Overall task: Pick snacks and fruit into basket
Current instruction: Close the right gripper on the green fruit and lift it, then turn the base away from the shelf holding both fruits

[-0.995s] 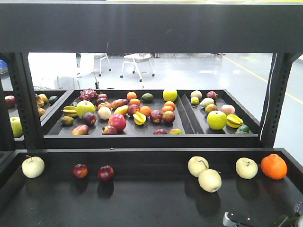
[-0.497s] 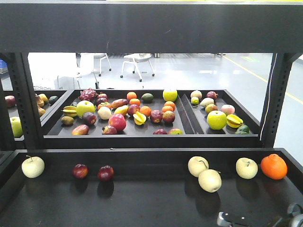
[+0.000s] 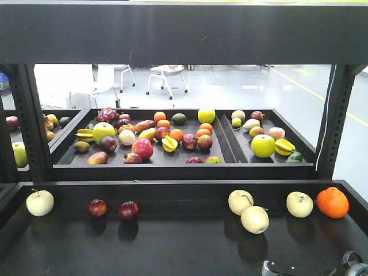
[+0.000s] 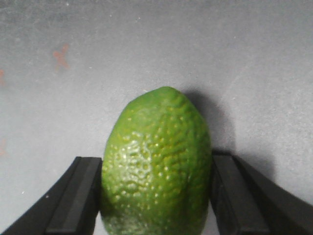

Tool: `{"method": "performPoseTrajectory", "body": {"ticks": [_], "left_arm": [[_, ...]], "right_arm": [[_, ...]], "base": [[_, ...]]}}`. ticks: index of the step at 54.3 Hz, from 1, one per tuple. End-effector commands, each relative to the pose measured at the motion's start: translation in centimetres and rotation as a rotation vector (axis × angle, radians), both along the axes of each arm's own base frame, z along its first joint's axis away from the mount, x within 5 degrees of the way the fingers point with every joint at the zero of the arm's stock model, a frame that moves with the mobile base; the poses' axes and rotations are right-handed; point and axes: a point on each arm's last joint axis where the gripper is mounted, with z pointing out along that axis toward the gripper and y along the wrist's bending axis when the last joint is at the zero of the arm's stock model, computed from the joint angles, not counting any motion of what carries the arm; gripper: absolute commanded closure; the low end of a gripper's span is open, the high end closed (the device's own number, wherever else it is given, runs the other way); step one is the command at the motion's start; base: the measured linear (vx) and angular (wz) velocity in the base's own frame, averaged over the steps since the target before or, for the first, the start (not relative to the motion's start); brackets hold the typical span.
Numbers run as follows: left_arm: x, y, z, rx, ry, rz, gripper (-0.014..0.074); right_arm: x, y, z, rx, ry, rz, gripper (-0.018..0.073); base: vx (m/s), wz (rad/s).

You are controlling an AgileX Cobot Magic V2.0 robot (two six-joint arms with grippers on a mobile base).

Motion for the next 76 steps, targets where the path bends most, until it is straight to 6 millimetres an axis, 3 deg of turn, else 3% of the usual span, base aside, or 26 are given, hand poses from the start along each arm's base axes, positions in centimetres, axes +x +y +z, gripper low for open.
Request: {"method": "performPoseTrajectory", "body": {"ticks": [1, 8, 15, 21, 34, 41, 49, 59, 65, 76], "left_arm": [[-0.1, 0.0, 1.6, -0.045, -0.104, 0.005, 0.0605], [-0.1, 0.0, 1.6, -0.045, -0.104, 0.005, 0.0605], [-0.1, 0.0, 1.6, -0.045, -0.104, 0.005, 0.0605], [-0.1, 0.0, 1.6, -0.045, -0.104, 0.005, 0.0605], [-0.1, 0.0, 1.6, -0.045, -0.104, 0.005, 0.0605], [-0.1, 0.0, 1.6, -0.045, -0.104, 0.005, 0.0605], [-0.1, 0.0, 1.6, -0.045, -0.104, 0.005, 0.0605], [-0.1, 0.0, 1.6, -0.045, -0.104, 0.005, 0.0605], [-0.1, 0.0, 1.6, -0.045, -0.104, 0.005, 0.0605], [-0.1, 0.0, 1.6, -0.045, -0.104, 0.005, 0.0605]], "right_arm": [[1.0, 0.2, 3.8, 0.021, -0.108, 0.024, 0.0573], [0.8, 0.5, 7.2, 0.044, -0.183, 0.075, 0.0571], [0.0, 0.9, 12.6, 0.095, -0.294, 0.115, 0.0569], [-1.9, 1.2, 18.0, 0.152, -0.401, 0.171, 0.0568], [-8.4, 0.6, 29.2, 0.197, -0.68, 0.174, 0.0568], [-13.2, 0.0, 33.5, 0.213, -0.801, 0.155, 0.0568], [-18.7, -0.9, 35.2, 0.231, -0.9, 0.11, 0.0568], [-23.9, -1.9, 35.0, 0.268, -1.016, 0.04, 0.0568], [-25.4, -2.2, 35.0, 0.279, -1.061, 0.014, 0.0568], [-25.8, -2.2, 34.8, 0.28, -1.056, 0.03, 0.0568]], "base": [[0.0, 0.0], [0.0, 0.0], [0.0, 0.0], [0.0, 0.0], [0.0, 0.0], [0.0, 0.0], [0.0, 0.0], [0.0, 0.0], [0.0, 0.0], [0.0, 0.0]]}}
